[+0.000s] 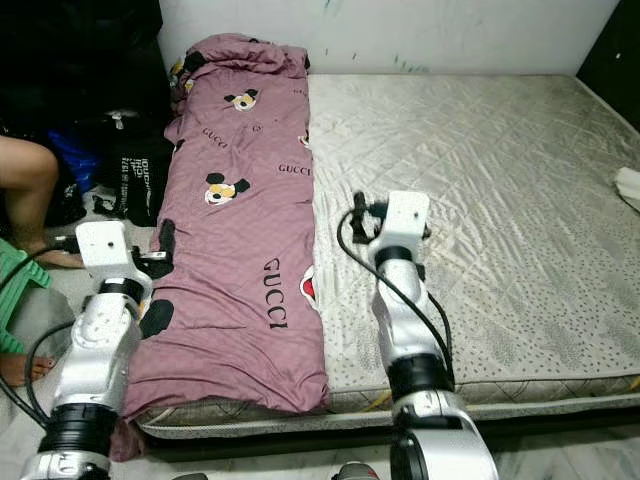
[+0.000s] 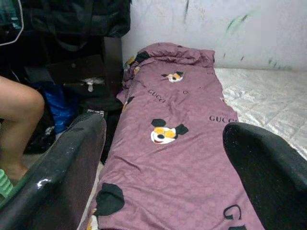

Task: Clean up the room

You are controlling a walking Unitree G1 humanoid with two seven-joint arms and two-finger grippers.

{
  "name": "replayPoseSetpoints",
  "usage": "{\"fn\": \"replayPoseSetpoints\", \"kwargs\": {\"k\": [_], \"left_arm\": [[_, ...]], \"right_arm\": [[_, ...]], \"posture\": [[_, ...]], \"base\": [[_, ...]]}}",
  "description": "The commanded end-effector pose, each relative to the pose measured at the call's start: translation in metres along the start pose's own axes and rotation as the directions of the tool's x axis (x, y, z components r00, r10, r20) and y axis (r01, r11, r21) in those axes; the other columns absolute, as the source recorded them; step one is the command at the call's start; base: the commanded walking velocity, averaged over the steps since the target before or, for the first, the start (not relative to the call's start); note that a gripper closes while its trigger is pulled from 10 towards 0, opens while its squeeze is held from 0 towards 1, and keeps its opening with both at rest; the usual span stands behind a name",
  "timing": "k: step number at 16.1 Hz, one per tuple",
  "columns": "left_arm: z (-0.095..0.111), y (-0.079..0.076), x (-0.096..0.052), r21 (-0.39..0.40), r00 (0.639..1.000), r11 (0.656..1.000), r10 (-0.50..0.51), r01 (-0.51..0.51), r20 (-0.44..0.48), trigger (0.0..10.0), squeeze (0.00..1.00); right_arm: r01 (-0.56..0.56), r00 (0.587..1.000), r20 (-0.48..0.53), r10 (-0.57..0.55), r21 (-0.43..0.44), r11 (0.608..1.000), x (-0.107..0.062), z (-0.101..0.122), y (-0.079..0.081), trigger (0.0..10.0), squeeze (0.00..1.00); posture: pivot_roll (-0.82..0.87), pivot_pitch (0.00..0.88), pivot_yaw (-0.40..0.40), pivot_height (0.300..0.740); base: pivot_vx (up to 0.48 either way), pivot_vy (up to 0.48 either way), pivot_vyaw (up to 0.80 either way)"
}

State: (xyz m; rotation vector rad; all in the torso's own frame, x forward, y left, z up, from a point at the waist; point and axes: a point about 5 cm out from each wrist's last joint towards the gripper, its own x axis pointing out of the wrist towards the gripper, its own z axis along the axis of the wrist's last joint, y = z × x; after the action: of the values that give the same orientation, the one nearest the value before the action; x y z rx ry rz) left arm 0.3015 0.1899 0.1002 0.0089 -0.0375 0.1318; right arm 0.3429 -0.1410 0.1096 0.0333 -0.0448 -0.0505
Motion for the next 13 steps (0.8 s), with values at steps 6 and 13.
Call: {"fn": "replayPoseSetpoints", "kwargs": {"k": [6,13], "left_arm": [[0.003,0.002,-0.004,0.033,0.999,0.999,0.009,-0.010,0.032,10.0,0.00],[0.005,0.001,-0.003,0.030,0.999,0.999,0.013,-0.014,0.030,10.0,0.00]], "right_arm": [[-0.016,0.999,-0.036,0.016,0.005,1.000,-0.001,0.001,0.003,10.0,0.00],[-0.009,0.999,-0.034,0.009,-0.004,1.000,0.004,0.006,0.000,10.0,0.00]], "posture": [[-0.07,0.000,-0.012,0.740],[-0.06,0.000,-0.015,0.740]], "base": [[0.000,0.000,0.00],[0.000,0.000,0.00]]}}
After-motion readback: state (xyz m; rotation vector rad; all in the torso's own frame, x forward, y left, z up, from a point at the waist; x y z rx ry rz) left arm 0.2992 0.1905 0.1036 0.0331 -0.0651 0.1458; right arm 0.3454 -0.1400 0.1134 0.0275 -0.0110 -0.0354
